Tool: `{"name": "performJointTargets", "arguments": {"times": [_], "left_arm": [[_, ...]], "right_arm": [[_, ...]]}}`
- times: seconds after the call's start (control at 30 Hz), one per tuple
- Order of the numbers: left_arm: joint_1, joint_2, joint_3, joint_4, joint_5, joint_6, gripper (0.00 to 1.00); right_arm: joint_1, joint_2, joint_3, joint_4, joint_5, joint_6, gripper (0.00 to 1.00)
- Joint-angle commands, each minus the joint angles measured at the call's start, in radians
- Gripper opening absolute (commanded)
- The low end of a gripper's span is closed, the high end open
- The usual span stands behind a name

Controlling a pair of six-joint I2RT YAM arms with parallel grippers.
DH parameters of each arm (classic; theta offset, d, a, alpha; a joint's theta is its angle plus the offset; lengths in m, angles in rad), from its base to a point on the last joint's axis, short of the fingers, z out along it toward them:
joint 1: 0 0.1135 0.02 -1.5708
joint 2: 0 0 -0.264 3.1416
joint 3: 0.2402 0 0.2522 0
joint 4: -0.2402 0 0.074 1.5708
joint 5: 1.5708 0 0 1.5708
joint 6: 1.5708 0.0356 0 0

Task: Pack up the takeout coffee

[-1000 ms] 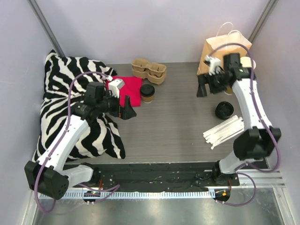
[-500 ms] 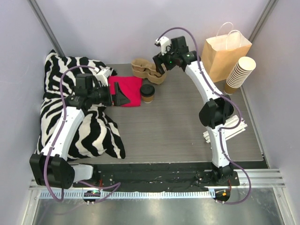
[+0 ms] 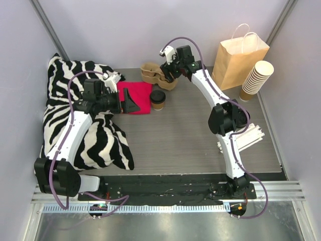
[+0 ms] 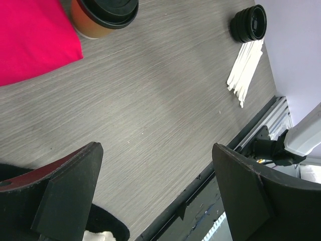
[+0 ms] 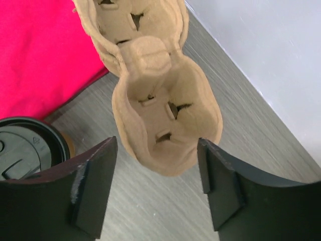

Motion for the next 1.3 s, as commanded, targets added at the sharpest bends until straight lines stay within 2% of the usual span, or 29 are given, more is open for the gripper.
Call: {"name": "performJointTargets", "arguments": {"times": [0.0,0.27,0.33,0.37,0.43,0.47,0.53,0.73,0.87,0.97,1.0,1.13,1.27], "left_arm": [[0.007,0.011,0.038,0.002,-0.020,0.018,0.95],[0.027,0.020,0.055,-0.015,-0.054,0.014,0.93],[0.035,0.025,0.061,-0.016,-0.052,0.011,0.92],[0.036,0.028,0.063,-0.016,-0.051,0.008,0.92],[0.047,0.028,0.069,-0.009,-0.049,-0.004,0.92],[0.052,0.025,0.070,-0.002,-0.049,-0.011,0.92],[0.070,0.020,0.084,0.017,-0.052,-0.027,0.92],[0.121,0.003,0.207,0.061,-0.110,-0.081,0.96],[0.156,-0.010,0.325,0.062,-0.190,-0.078,0.99],[0.167,-0.024,0.385,0.045,-0.256,-0.046,1.00],[0.167,-0.035,0.396,0.039,-0.270,-0.035,0.99],[0.167,-0.064,0.451,0.013,-0.294,-0.006,0.94],[0.167,-0.089,0.485,-0.044,-0.337,-0.017,0.88]], "right_arm": [[0.016,0.021,0.007,0.078,-0.019,-0.042,0.68],[0.018,0.024,-0.020,0.078,-0.020,-0.059,0.58],[0.016,0.024,-0.023,0.076,-0.022,-0.063,0.48],[0.018,0.020,-0.023,0.078,-0.023,-0.067,0.34],[0.018,0.008,-0.021,0.076,-0.023,-0.074,0.19],[0.018,-0.008,-0.020,0.079,-0.020,-0.076,0.09],[0.019,-0.029,-0.016,0.090,-0.012,-0.077,0.02],[0.050,-0.185,-0.033,0.128,0.032,-0.108,0.01],[0.117,-0.340,-0.181,0.145,0.118,-0.200,0.01],[0.206,-0.480,-0.353,0.171,0.280,-0.315,0.01],[0.229,-0.511,-0.395,0.188,0.378,-0.345,0.01],[0.384,-0.653,-0.548,0.204,0.606,-0.341,0.01],[0.496,-0.774,-0.745,0.230,0.750,-0.317,0.01]]}}
